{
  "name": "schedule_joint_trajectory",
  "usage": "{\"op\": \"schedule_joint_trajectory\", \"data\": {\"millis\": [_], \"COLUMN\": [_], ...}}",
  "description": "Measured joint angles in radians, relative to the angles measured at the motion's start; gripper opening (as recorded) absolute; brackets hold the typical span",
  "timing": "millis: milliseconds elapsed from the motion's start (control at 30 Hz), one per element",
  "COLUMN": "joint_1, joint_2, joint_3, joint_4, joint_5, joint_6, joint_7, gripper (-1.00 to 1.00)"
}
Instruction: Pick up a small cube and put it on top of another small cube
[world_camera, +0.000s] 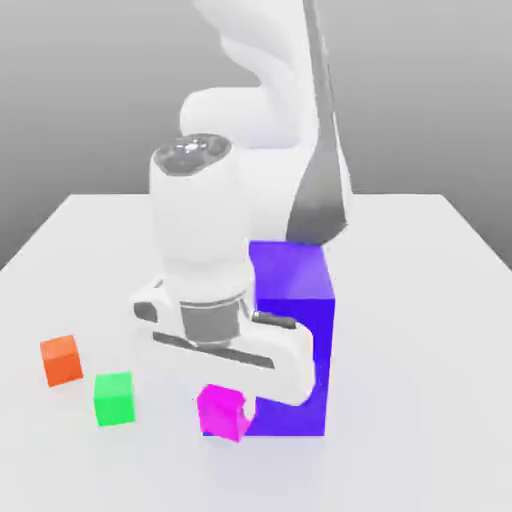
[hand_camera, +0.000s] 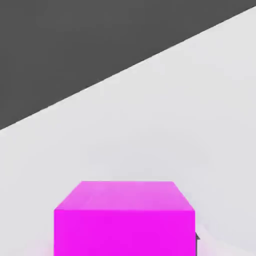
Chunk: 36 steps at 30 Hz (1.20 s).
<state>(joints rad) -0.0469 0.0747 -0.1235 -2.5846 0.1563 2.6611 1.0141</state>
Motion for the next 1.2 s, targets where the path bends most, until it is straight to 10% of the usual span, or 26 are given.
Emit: {"op": "schedule_joint_trajectory", "data": {"millis": [700, 1200], "joint_1": [-0.274, -0.282], "joint_2": [-0.161, -0.04], "joint_3": [-0.116, -0.11], "joint_4": [-0.162, -0.145], "joint_5": [-0.235, -0.222], "joint_6": [-0.005, 0.103], "joint_7": [0.222, 0.213], "gripper": [-1.0, -1.0]}}
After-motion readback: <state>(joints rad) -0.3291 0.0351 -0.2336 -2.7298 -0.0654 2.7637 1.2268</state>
